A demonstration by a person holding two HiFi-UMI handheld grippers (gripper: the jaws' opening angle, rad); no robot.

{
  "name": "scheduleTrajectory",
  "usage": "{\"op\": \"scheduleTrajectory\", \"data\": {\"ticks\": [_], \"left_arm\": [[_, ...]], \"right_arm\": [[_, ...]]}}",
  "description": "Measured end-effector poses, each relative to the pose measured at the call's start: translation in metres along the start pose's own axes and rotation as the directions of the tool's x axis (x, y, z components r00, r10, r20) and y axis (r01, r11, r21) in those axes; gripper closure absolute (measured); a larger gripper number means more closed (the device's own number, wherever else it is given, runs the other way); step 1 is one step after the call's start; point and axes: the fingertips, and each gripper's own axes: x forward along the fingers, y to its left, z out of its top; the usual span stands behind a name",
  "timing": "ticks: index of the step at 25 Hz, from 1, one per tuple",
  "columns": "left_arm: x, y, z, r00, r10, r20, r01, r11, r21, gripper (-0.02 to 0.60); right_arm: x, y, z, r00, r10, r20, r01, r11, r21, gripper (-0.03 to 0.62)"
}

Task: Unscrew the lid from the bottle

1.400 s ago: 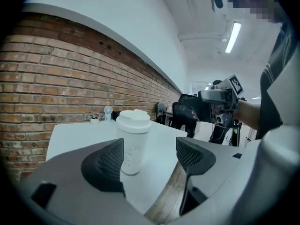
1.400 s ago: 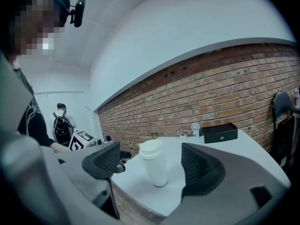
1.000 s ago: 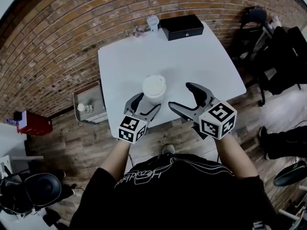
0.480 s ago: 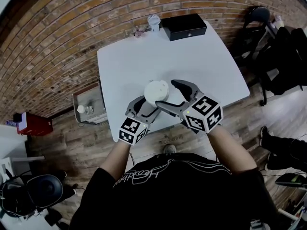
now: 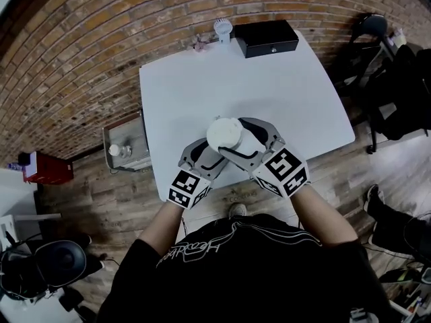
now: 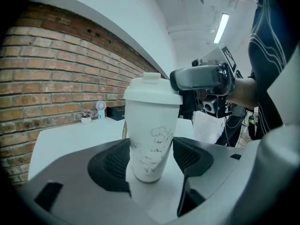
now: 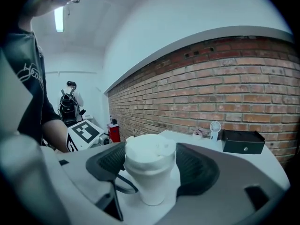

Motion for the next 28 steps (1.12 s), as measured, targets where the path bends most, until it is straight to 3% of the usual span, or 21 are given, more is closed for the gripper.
{"op": "scheduleTrajectory", "data": {"ticks": [12,18,23,28], "left_arm": [[0.0015,0.0013,-0.0008,1.000,-0.002,-0.011,0.002,1.000,-0.003,0.273],[0.0036,0.0003,0.0001,1.000,0.008,-0.023,-0.008,1.000,-0.010,0.273],[0.0031,0.0001,0.0002,0.999,0.007,-0.053,-0.008,1.000,-0.018,0.270],[0.0068,0.0044,0.0010,0.997,0.027,-0.074,-0.030,0.999,-0.039,0.261]], "right_arm": [[0.0005,-0.0008,-0.0010,0.999,0.032,-0.005,-0.032,0.999,-0.016,0.272],[-0.0002,-0.0024,-0.0014,0.990,0.141,-0.027,-0.143,0.988,-0.066,0.270],[0.0020,-0.0014,-0.0019,0.954,0.289,-0.079,-0.297,0.948,-0.114,0.270],[0.0070,-0.0030,-0.0007,0.881,0.450,-0.145,-0.471,0.863,-0.181,0.272]]}}
